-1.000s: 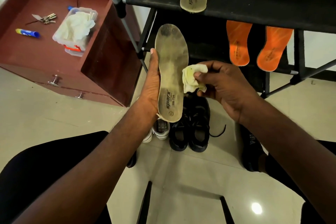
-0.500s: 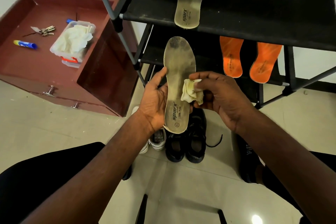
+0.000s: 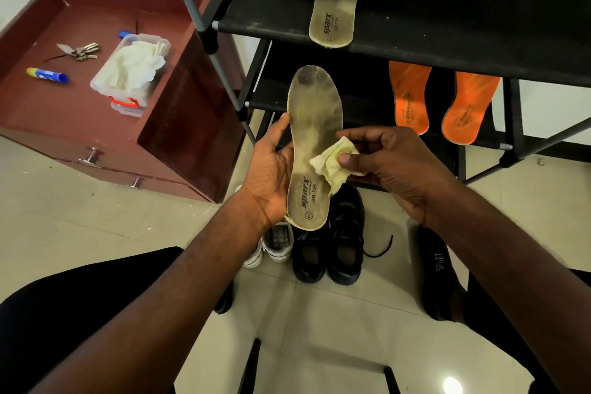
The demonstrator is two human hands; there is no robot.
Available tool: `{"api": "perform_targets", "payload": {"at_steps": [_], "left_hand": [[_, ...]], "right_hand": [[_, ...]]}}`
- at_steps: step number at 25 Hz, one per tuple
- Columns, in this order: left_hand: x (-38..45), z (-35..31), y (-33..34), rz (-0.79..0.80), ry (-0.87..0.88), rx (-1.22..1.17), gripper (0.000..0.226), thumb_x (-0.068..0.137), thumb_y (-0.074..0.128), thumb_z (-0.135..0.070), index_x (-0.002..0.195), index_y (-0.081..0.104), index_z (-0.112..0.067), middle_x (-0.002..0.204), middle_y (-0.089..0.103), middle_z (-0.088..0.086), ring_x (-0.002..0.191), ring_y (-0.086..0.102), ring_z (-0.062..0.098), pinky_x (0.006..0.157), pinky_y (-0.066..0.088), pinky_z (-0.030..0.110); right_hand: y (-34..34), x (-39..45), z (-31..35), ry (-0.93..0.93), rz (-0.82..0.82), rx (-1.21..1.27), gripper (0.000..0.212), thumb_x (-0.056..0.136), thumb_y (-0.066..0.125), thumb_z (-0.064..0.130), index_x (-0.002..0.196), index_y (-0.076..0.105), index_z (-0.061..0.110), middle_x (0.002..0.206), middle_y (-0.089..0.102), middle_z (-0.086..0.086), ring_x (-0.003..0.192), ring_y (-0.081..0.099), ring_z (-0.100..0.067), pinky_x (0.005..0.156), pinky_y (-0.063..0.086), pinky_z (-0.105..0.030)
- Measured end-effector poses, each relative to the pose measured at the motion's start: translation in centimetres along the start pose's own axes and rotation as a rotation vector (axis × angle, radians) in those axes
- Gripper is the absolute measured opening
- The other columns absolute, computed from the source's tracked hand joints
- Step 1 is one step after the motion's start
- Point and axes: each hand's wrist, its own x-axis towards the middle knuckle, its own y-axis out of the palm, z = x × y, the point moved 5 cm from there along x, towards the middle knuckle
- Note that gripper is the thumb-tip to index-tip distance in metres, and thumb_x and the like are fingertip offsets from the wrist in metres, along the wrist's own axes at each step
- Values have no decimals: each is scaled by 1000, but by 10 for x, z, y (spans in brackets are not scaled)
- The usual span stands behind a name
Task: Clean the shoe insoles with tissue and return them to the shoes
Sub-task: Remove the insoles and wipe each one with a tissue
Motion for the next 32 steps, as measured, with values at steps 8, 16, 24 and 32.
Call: {"api": "perform_targets", "payload": {"at_steps": [8,16,24,32], "left_hand": [[6,0,-10,17,-36,8,88,96,43,-74,154,47,-7,143,52,17,102,63,30,89,53,45],[6,-4,-17,-58,-23,-39,76,98,45,-70,126,71,-4,125,70,18,108,69,32,105,49,45],[3,-2,-11,-87,-28,8,62,105,47,-49,147,55,-5,127,65,14,106,65,29,110,45,42],[2,2,-6,-123,-3,27,48,105,51,-48,121,68,-6,98,71,10,82,66,22,79,56,34]], "right_hand": [[1,-3,2,-98,-127,-33,13,90,74,-2,94,75,11,91,78,-7,81,77,-18,67,64,-29],[24,-8,3,-458,-92,-768,25,85,80,18,109,73,20,111,62,8,98,63,-8,82,56,-30],[23,-10,9,-567,-194,-1032,24,91,75,24,114,77,18,109,62,4,103,57,-19,79,51,-35],[30,-14,7,-588,-211,-1017,25,94,73,32,113,77,17,108,68,5,96,61,-16,77,54,-35]]}}
